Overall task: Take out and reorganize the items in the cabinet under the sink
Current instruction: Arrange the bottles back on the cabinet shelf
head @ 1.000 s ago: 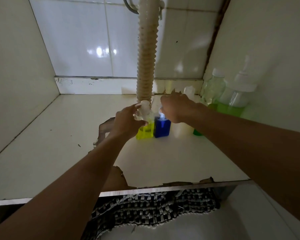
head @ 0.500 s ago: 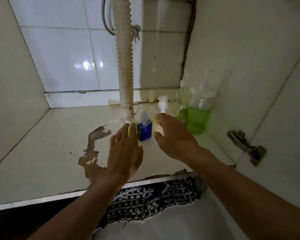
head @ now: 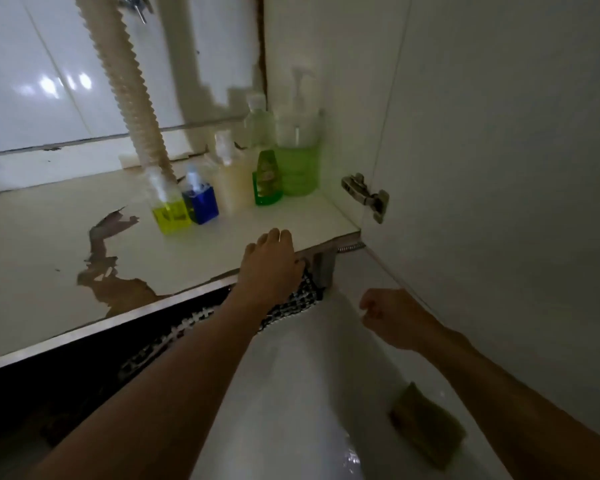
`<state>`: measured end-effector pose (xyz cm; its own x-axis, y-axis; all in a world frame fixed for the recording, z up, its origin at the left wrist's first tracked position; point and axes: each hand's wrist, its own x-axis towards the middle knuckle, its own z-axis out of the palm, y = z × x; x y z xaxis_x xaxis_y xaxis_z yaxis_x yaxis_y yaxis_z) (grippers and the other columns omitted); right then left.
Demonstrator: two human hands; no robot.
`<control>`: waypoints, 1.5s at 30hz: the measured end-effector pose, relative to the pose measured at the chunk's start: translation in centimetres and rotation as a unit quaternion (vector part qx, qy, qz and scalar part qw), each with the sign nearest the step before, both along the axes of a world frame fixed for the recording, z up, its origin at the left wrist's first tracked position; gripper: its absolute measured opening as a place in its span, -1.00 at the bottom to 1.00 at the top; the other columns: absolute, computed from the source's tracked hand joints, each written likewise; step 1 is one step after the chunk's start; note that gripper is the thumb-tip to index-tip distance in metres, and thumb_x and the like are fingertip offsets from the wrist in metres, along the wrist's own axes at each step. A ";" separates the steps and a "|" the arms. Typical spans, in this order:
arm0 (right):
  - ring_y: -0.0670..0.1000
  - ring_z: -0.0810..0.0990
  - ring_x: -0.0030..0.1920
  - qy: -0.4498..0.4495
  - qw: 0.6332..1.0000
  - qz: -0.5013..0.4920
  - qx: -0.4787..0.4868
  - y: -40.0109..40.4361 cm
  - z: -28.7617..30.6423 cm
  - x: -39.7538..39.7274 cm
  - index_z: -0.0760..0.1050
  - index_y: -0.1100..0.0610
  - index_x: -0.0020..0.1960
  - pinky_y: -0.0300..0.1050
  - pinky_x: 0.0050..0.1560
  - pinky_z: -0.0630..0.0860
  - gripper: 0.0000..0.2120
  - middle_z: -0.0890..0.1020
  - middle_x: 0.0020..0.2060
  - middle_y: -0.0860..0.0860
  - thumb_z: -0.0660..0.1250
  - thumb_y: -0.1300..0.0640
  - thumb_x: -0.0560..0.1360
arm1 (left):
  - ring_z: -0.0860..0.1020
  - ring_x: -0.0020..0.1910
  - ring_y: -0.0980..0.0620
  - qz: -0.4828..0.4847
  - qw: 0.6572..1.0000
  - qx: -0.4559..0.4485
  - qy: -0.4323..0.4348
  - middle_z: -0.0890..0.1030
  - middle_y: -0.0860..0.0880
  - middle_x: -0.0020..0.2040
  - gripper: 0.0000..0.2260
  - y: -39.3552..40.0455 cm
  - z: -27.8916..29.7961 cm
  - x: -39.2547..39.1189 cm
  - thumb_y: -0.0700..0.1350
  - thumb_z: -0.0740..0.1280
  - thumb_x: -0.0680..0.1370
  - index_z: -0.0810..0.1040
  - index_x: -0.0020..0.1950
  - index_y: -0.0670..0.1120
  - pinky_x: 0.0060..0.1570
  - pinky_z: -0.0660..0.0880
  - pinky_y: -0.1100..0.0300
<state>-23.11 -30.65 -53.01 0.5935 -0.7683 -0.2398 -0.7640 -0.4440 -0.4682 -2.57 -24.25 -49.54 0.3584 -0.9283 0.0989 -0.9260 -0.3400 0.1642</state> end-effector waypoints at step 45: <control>0.11 0.31 0.38 -0.063 0.971 0.149 -0.174 -8.6 4.3 14.0 0.30 0.15 0.41 -0.05 0.40 0.25 -0.40 0.29 0.43 0.11 0.27 0.40 0.40 | 0.34 0.33 -0.14 0.029 0.962 -0.208 -0.172 0.49 -0.21 0.33 -0.47 1.8 -12.9 3.0 -0.03 0.25 0.45 0.31 0.39 -0.18 0.34 0.19 -0.11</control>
